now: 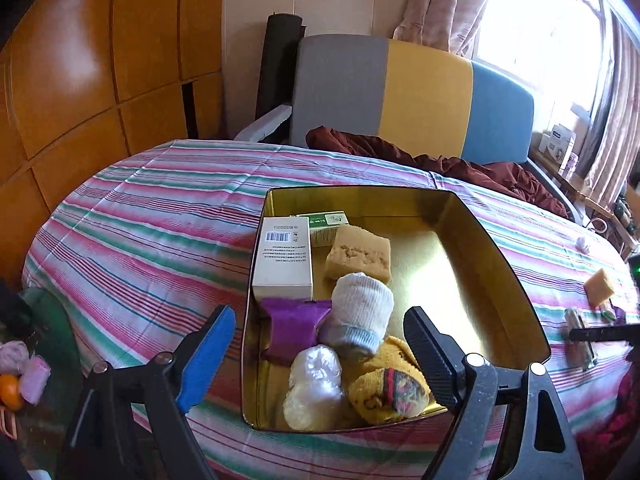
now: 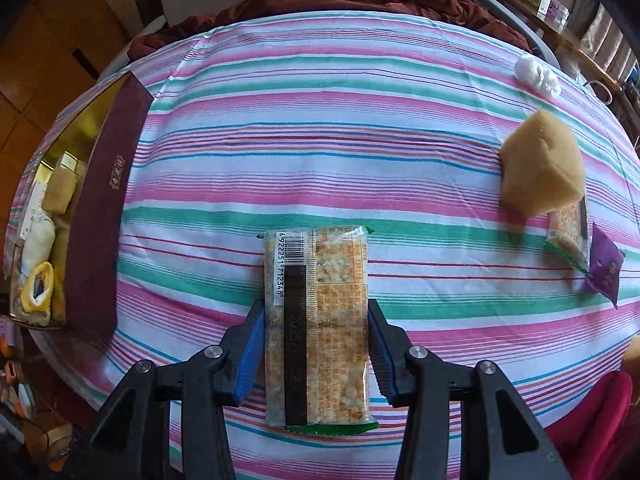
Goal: Organize objects
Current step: 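Carry the cracker pack over the gold tray and open the right tool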
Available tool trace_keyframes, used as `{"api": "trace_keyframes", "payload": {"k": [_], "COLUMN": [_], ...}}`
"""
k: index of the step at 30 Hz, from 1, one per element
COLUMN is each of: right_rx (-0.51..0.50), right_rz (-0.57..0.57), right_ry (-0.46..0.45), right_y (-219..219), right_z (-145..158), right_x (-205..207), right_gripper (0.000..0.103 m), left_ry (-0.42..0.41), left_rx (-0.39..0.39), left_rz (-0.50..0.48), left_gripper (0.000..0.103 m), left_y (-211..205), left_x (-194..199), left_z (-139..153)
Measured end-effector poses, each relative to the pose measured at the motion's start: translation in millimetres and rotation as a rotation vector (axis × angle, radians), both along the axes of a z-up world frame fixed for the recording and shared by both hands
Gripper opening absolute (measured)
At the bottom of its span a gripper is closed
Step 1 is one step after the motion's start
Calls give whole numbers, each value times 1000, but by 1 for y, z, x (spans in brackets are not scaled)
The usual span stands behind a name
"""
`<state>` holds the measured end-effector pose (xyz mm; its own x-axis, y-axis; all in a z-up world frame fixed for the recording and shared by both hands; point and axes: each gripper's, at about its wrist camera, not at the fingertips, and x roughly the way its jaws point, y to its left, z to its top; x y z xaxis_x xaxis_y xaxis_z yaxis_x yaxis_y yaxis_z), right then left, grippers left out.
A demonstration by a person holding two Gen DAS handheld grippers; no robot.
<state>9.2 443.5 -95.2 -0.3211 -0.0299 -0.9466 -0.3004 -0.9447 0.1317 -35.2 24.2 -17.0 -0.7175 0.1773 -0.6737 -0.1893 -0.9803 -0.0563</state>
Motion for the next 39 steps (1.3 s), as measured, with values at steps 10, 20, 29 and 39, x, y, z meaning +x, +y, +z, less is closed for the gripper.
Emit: {"api": "trace_keyframes", "payload": {"k": [10,20,29,39], "right_rx": [-85,-140,-70,-127], "right_rz": [131,311,297,280], "right_ry": [166,136,76,94], "right_y": [-75,-187,-231,-230], "right_z": [70,63,31,25], "right_x": [-47,-140,-211,-218], "right_gripper": [48,48,48,58], "left_ry": [-17,-50,-79,-86], "left_rx": [15,23,77,85], "left_rz": [23,48,90,93], "left_gripper": [87,87,87,87], "left_y": [-11,-25,-45,-46], "left_x": [1,-3,-11,-12], "left_z": [-4,-12,-19,-20]}}
